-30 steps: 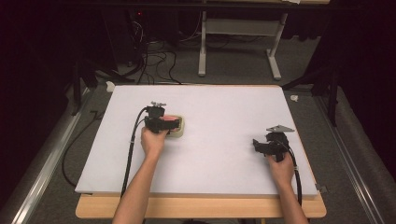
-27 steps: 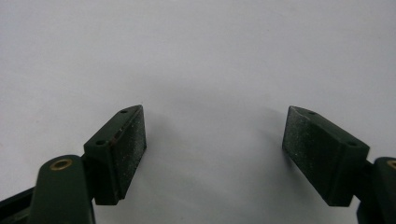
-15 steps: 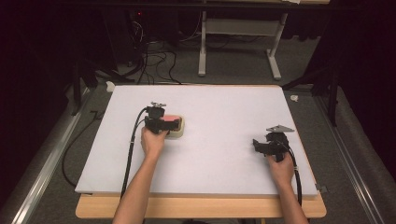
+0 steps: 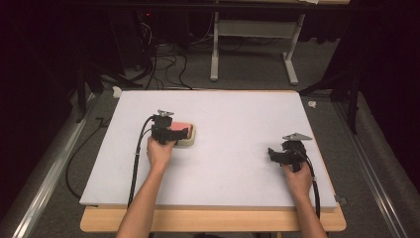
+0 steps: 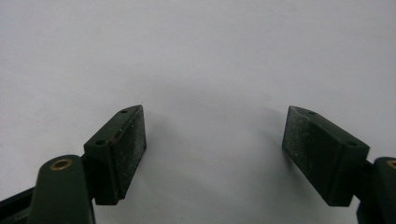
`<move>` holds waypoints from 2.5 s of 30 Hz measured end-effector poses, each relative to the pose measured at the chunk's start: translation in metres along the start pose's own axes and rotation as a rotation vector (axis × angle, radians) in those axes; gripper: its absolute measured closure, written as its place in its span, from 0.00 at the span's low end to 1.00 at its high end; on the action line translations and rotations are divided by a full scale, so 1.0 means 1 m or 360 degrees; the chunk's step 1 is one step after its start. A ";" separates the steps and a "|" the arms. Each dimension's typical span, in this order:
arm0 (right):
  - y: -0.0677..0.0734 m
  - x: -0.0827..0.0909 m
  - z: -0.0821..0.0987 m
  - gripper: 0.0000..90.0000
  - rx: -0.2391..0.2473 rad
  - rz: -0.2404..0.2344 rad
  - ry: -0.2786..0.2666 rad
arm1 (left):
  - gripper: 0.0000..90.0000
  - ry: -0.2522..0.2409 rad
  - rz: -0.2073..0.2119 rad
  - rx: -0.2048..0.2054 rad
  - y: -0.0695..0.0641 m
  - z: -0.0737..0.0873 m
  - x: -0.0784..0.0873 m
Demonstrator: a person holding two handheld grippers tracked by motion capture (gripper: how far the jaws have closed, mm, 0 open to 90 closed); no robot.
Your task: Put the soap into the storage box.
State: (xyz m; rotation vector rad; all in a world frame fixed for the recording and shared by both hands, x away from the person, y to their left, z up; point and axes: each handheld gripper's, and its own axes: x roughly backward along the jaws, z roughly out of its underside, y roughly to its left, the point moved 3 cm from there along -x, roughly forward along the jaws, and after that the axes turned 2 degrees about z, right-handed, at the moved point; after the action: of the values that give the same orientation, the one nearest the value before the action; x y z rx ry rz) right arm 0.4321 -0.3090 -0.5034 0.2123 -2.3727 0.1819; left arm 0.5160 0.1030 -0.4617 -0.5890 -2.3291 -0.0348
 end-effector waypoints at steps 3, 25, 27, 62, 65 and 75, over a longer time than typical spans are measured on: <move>0.000 0.000 0.000 0.25 0.0001 -0.0001 0.0000 | 0.17 -0.0014 0.0008 -0.0009 0.000 -0.001 0.003; 0.000 0.000 0.000 0.25 -0.0006 -0.0008 0.0007 | 0.18 -0.0094 0.0103 -0.0076 -0.007 0.008 0.029; -0.001 0.000 0.000 0.25 -0.0004 -0.0009 0.0006 | 0.18 -0.0098 0.0111 -0.0073 -0.008 0.009 0.031; 0.000 0.000 0.000 0.25 -0.0006 -0.0007 0.0007 | 0.17 -0.0104 0.0264 -0.0220 -0.038 0.022 0.053; 0.000 0.000 0.000 0.25 -0.0007 -0.0008 0.0007 | 0.17 -0.0108 0.0275 -0.0231 -0.040 0.022 0.054; 0.000 0.000 0.000 0.25 -0.0006 -0.0008 0.0007 | 0.17 -0.0120 0.0312 -0.0225 -0.045 0.028 0.055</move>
State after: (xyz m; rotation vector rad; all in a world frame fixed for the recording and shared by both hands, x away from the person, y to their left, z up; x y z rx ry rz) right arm 0.4322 -0.3093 -0.5034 0.2158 -2.3679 0.1753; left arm 0.4438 0.0907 -0.4401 -0.9017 -2.3437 -0.0879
